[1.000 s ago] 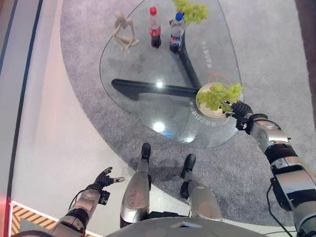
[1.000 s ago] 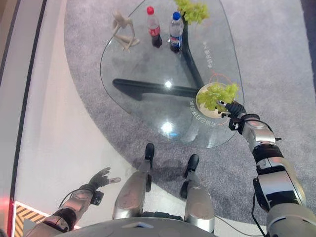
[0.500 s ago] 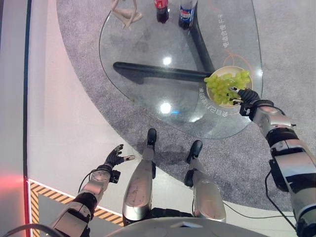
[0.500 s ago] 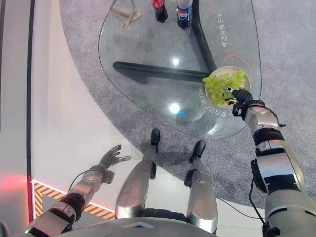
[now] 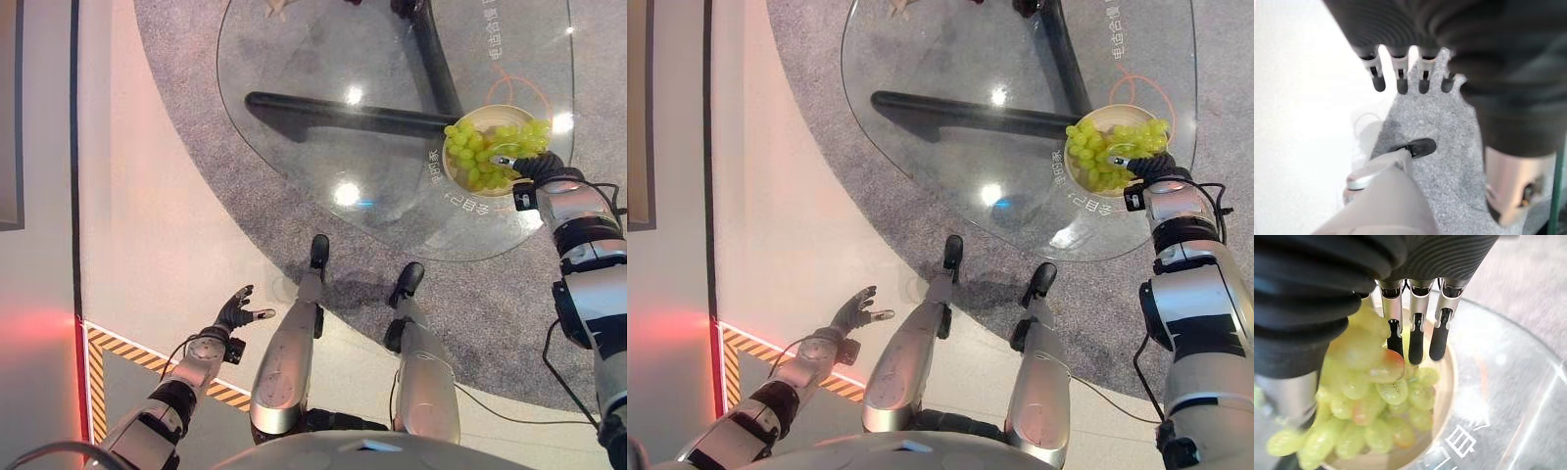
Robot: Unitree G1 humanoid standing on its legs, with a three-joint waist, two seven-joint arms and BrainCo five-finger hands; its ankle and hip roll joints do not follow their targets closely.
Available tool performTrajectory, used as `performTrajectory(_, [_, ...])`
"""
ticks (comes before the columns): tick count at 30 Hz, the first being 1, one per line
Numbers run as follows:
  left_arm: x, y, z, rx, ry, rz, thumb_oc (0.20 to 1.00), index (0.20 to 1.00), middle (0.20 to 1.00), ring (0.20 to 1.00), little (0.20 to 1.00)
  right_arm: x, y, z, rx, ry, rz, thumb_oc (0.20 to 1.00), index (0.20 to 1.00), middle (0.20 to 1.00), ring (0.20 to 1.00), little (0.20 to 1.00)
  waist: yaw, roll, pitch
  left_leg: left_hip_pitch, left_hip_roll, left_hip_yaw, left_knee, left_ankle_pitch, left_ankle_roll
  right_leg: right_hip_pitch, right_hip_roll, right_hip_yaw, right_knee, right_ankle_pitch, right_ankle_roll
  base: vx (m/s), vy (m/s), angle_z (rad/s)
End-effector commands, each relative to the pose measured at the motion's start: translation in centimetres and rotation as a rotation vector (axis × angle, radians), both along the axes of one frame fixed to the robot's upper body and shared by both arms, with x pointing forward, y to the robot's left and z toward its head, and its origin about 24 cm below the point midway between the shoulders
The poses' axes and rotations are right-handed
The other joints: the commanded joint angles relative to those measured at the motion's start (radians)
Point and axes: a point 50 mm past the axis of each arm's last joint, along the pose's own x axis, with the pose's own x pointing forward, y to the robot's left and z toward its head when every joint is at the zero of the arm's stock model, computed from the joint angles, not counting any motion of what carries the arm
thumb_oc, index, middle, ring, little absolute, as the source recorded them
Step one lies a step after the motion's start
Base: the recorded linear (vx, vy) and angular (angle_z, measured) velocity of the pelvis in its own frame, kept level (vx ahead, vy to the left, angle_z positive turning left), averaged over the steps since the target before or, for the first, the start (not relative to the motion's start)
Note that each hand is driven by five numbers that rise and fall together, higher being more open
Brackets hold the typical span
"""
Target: Pick up fruits into the plate
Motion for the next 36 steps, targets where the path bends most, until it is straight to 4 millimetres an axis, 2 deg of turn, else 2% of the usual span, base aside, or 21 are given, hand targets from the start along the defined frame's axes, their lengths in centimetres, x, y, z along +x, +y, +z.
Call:
performTrajectory(1, [-0.3,0.4,0.0,0.008,-0.013,-0.006,1.0,1.0,1.0,1.0,1.0,-0.6,-1.8,2.7,-0.153,-0.043,-0.074,1.0,1.0,1.0,1.0,1.0,0.004,-0.014,-0.012,0.015,-0.07,0.024,0.026,-0.074,0.033,-0.043,0.031,0.018,0.064,0.016,-0.023,0.0,0.0,0.0])
performTrajectory(5, [0.0,0.7,0.2,0.021,-0.02,0.001,1.0,1.0,1.0,1.0,1.0,-0.7,-1.4,1.4,-0.122,-0.055,-0.062,1.0,1.0,1.0,1.0,1.0,-0.003,-0.041,-0.012,0.045,-0.061,0.032,0.026,-0.081,0.032,-0.01,0.04,0.026,0.055,0.016,-0.022,0.0,0.0,0.0])
performTrajectory(11, [0.1,1.6,0.1,0.023,0.026,0.04,1.0,1.0,1.0,1.0,1.0,-1.5,-1.1,-1.8,-0.058,-0.051,-0.039,1.0,1.0,1.0,1.0,1.0,-0.021,-0.088,-0.012,0.135,-0.04,0.051,0.01,-0.093,0.028,0.081,0.055,0.044,0.018,0.022,-0.016,0.01,-0.006,0.0])
performTrajectory(14, [-0.2,2.3,-0.3,0.032,0.074,0.059,1.0,1.0,1.0,1.0,1.0,-2.2,-0.7,-4.4,-0.031,-0.022,-0.018,1.0,1.0,1.0,1.0,1.0,-0.03,-0.121,-0.037,0.18,-0.03,0.064,0.002,-0.105,0.027,0.127,0.059,0.051,-0.007,0.028,-0.011,0.07,-0.054,-0.02])
performTrajectory(15, [-0.8,2.7,-0.8,0.049,0.108,0.065,1.0,1.0,1.0,1.0,1.0,-2.8,-0.4,-6.1,-0.011,0.0,-0.005,1.0,1.0,1.0,1.0,1.0,-0.037,-0.142,-0.06,0.203,-0.023,0.076,-0.004,-0.113,0.026,0.152,0.06,0.055,-0.025,0.033,-0.008,0.08,-0.048,-0.03])
performTrajectory(18, [-1.5,3.3,-1.4,0.064,0.152,0.084,1.0,1.0,1.0,1.0,1.0,-3.7,0.7,-8.9,0.02,0.038,0.018,1.0,1.0,1.0,1.0,1.0,-0.048,-0.167,-0.093,0.231,-0.015,0.092,-0.008,-0.125,0.024,0.184,0.062,0.063,-0.046,0.037,-0.005,0.09,-0.04,-0.13])
performTrajectory(21, [-3.0,4.1,-2.5,0.061,0.25,0.117,1.0,1.0,1.0,1.0,1.0,-7.3,3.4,-15.8,0.111,0.151,0.068,1.0,1.0,1.0,1.0,1.0,-0.075,-0.206,-0.158,0.282,-0.005,0.11,-0.009,-0.149,0.027,0.236,0.066,0.083,-0.066,0.038,-0.002,0.14,-0.07,-0.18])
performTrajectory(24, [-4.8,4.5,-3.5,0.083,0.317,0.109,1.0,1.0,1.0,1.0,1.0,-11.3,5.0,-20.6,0.228,0.247,0.082,1.0,1.0,1.0,1.0,1.0,-0.086,-0.222,-0.212,0.322,0.0,0.125,-0.008,-0.163,0.031,0.273,0.066,0.095,-0.076,0.04,0.004,0.13,-0.063,-0.13])
performTrajectory(26, [-6.1,4.5,-4.2,0.07,0.371,0.116,1.0,1.0,1.0,1.0,1.0,-14.0,7.0,-23.6,0.304,0.315,0.104,1.0,1.0,1.0,1.0,1.0,-0.097,-0.224,-0.252,0.351,0.001,0.136,-0.009,-0.17,0.032,0.3,0.065,0.102,-0.086,0.041,0.007,0.14,-0.012,-0.14])
performTrajectory(28, [-7.3,4.2,-4.9,0.023,0.429,0.119,1.0,1.0,1.0,1.0,1.0,-16.1,8.8,-25.7,0.427,0.37,0.129,1.0,1.0,1.0,1.0,1.0,-0.106,-0.222,-0.282,0.374,0.002,0.143,-0.012,-0.176,0.033,0.32,0.063,0.105,-0.094,0.042,0.009,0.13,0.029,-0.26])
performTrajectory(31, [-9.4,2.6,-6.2,-0.045,0.515,0.079,1.0,1.0,1.0,1.0,1.0,-20.1,12.8,-29.0,0.781,0.48,0.2,1.0,1.0,1.0,1.0,1.0,-0.125,-0.203,-0.337,0.414,-0.003,0.157,-0.02,-0.184,0.032,0.359,0.058,0.113,-0.111,0.039,0.009,0.14,0.092,-0.25])
performTrajectory(33, [-10.2,2.1,-6.6,-0.059,0.541,0.083,1.0,1.0,1.0,1.0,1.0,-21.8,13.7,-29.9,0.834,0.532,0.205,1.0,1.0,1.0,1.0,1.0,-0.134,-0.196,-0.351,0.424,-0.004,0.165,-0.022,-0.185,0.031,0.37,0.057,0.118,-0.115,0.036,0.008,0.07,0.089,-0.16])
performTrajectory(34, [-10.8,1.7,-6.9,-0.08,0.57,0.092,1.0,1.0,1.0,1.0,1.0,-23.6,14.0,-30.9,0.836,0.608,0.196,1.0,1.0,1.0,1.0,1.0,-0.143,-0.187,-0.363,0.435,-0.007,0.172,-0.025,-0.188,0.032,0.38,0.058,0.123,-0.119,0.033,0.006,0.04,0.088,-0.11])
performTrajectory(36, [-11.6,1.2,-7.3,-0.108,0.603,0.104,1.0,1.0,1.0,1.0,1.0,-25.6,13.8,-31.6,0.838,0.666,0.156,1.0,1.0,1.0,1.0,1.0,-0.154,-0.175,-0.371,0.449,-0.009,0.179,-0.027,-0.192,0.033,0.393,0.058,0.125,-0.121,0.028,0.004,0.04,0.096,-0.24])
